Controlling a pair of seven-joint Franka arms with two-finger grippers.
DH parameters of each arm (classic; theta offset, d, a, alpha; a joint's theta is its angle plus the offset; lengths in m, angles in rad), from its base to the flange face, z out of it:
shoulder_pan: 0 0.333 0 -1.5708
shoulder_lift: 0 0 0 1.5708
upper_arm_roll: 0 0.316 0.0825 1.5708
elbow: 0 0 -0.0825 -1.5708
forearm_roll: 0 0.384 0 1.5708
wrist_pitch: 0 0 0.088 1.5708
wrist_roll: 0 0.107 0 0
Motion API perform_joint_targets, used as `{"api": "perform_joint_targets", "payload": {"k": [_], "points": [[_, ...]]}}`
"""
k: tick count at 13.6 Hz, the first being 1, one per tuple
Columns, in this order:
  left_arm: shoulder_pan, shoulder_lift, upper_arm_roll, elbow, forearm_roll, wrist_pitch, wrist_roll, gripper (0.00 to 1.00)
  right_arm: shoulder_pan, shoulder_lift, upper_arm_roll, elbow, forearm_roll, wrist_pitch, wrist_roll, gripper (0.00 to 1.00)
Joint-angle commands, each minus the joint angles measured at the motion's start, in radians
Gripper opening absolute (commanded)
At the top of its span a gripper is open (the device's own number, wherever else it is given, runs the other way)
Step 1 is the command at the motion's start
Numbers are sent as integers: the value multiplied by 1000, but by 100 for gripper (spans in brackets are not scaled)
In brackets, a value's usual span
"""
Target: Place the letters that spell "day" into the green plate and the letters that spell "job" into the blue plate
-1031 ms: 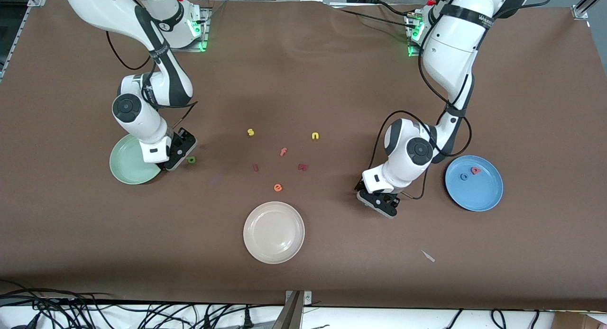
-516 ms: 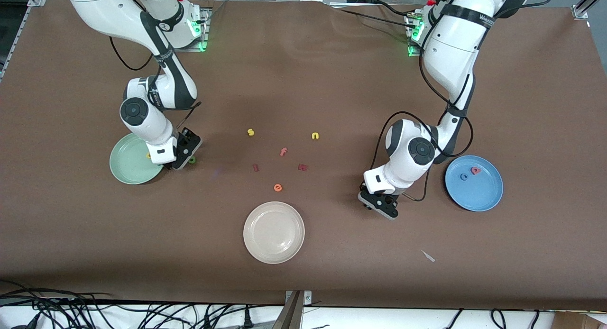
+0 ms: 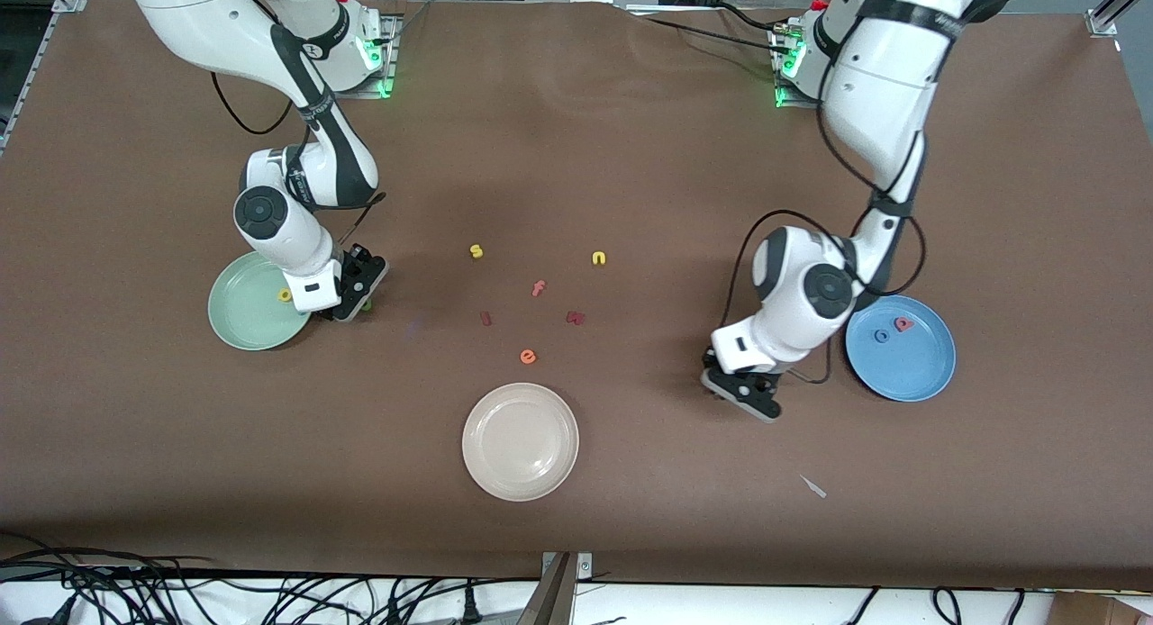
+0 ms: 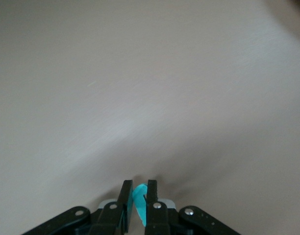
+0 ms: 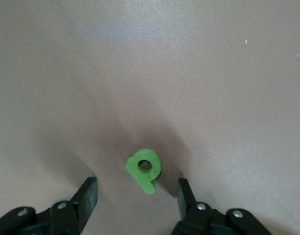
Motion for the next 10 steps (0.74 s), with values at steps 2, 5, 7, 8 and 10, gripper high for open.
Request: {"api": "perform_joint_targets", "payload": {"k": [2, 5, 7, 8, 10], "points": [[163, -251, -10, -211, -11, -159, 142, 0, -8, 2, 8, -1, 8, 16, -28, 65], [283, -329, -10, -329, -1, -171, 257, 0, -8, 2, 8, -1, 8, 16, -28, 58], [330, -332, -10, -374, 44, -168, 281, 0, -10, 2, 20, 0, 10, 17, -26, 57], [341, -329, -9, -379, 50, -168, 281, 1, -10, 2, 22, 0, 10, 16, -25, 55], [340, -329, -9, -380, 52, -168, 281, 27, -10, 2, 22, 0, 10, 16, -20, 53]]}}
